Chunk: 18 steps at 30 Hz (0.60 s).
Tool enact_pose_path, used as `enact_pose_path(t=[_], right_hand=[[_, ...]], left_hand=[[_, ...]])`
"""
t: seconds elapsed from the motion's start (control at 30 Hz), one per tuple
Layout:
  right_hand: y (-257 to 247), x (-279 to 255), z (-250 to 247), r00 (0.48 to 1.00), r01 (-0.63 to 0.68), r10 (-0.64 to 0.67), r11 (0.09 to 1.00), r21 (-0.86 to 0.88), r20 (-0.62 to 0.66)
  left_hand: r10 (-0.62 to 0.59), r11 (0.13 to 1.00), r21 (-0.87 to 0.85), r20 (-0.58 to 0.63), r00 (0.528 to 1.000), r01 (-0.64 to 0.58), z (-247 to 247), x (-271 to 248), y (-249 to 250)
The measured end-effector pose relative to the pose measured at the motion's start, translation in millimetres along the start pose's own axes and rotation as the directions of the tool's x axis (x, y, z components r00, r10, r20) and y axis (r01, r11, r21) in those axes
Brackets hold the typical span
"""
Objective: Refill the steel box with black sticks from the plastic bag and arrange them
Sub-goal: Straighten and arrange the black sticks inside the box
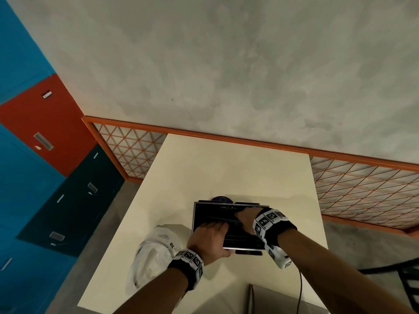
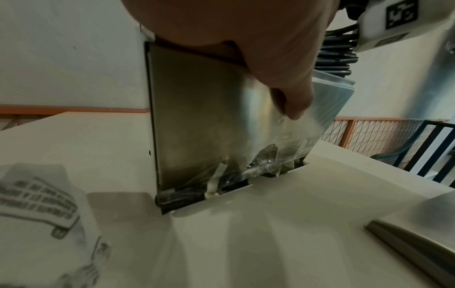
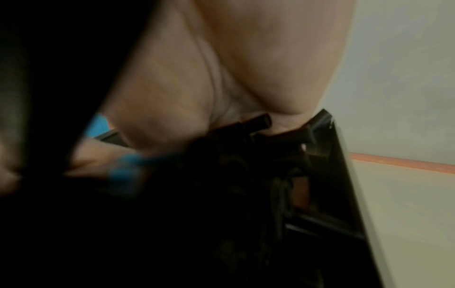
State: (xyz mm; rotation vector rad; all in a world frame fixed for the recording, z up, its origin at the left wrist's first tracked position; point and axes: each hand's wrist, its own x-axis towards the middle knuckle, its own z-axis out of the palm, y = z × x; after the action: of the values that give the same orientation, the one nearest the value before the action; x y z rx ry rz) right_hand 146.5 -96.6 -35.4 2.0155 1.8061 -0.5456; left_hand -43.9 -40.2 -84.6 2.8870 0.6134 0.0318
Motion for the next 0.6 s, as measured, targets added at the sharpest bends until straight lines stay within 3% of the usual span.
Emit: enact_pose_path(t=[0.43,0.6], right_hand=[[11.7,-4.7,-36.9,0.997,0.003,-0.006,0.999,-0.037,-0.08],[18.4,-5.7,-56.1,0.999,-0.021,0.02,0.999,-0.028,-0.029]], left_hand=[[-0.042,0.998,-0.039,0.102,0.994,0.046,-3.2,17.1,-9.5],[-0.031,0.998,-0.054,0.122,0.992,0.037,-3.1,23.5,-13.5]])
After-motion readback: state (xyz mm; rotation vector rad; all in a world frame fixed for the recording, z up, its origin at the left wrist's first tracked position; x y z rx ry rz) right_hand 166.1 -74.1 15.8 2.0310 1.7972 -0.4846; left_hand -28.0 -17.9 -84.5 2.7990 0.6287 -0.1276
